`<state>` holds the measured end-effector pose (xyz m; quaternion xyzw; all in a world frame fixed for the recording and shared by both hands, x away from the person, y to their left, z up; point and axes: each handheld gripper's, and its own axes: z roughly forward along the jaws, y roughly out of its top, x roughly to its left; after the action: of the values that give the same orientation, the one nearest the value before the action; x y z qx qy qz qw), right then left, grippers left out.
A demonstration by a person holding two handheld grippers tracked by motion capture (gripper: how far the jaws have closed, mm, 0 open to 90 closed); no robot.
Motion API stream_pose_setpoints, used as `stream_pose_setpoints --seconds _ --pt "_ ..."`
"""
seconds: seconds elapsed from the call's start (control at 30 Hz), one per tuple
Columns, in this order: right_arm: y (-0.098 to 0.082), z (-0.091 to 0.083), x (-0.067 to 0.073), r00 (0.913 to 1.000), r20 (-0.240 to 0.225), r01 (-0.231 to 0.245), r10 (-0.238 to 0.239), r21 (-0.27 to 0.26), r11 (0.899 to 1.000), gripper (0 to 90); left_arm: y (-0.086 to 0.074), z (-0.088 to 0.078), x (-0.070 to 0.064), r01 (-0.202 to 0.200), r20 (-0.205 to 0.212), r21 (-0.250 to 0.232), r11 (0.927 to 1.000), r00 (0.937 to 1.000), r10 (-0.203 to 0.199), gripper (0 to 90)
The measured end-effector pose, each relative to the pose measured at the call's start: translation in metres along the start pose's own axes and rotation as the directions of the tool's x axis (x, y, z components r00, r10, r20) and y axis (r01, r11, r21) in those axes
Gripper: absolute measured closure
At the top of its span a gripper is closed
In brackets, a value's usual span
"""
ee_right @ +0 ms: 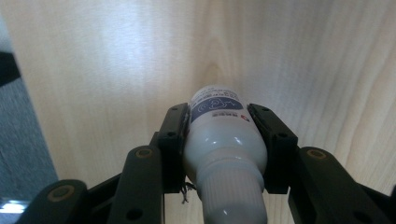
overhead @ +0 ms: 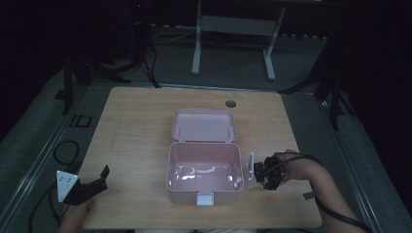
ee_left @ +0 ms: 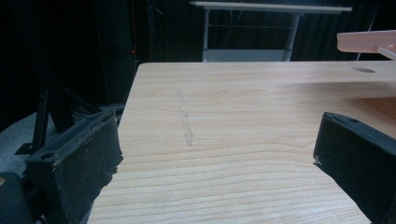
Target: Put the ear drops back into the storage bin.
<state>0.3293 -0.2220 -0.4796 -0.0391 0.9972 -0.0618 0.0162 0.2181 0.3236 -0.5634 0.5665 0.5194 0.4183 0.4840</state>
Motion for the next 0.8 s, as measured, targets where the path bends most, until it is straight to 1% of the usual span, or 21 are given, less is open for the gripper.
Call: stream_pose_setpoints --seconds 0.13,0.2,0.37,0.43,0.47,0.5,0.57,0.8 --pt "0.001 -0.003 0.005 1.0000 0.001 0.009 -0.009 -0.007 1.000 59.9 0.000 0.000 0.000 0.000 0.000 0.001 1.0000 1.0000 0.000 0.9" --pt "0.001 -0.005 0.006 1.0000 -0.001 0.008 -0.008 0.002 1.000 59.9 0.000 0.000 0.000 0.000 0.000 0.000 1.0000 1.0000 0.000 1.0" --pt "0.002 -0.010 0.006 0.9999 -0.013 0.001 -0.001 0.007 1.000 59.9 0.000 0.000 0.000 0.001 0.000 0.000 1.0000 1.0000 -0.001 0.9" --pt "0.003 -0.013 0.006 0.9999 -0.012 -0.004 0.004 0.004 1.000 59.9 0.000 0.000 0.000 0.000 -0.001 0.000 1.0000 1.0000 0.000 1.0" --pt "0.003 -0.015 0.006 0.9998 -0.020 -0.009 0.009 0.002 1.000 59.9 0.000 0.000 0.000 0.000 0.000 0.000 1.0000 1.0000 0.000 0.9" --pt "0.004 -0.017 0.006 0.9998 -0.016 -0.008 0.008 0.001 1.000 59.9 0.000 0.000 0.000 0.000 -0.001 0.000 1.0000 1.0000 0.000 1.0" --pt "0.004 -0.022 0.007 0.9996 -0.020 -0.020 0.020 0.001 1.000 59.9 0.000 0.000 0.000 0.000 -0.001 0.000 1.0000 1.0000 0.000 1.0" --pt "0.005 -0.041 0.008 0.9996 -0.011 -0.027 0.027 -0.013 1.000 59.9 0.000 0.000 0.000 -0.001 -0.001 -0.001 1.0000 1.0000 0.001 0.9"
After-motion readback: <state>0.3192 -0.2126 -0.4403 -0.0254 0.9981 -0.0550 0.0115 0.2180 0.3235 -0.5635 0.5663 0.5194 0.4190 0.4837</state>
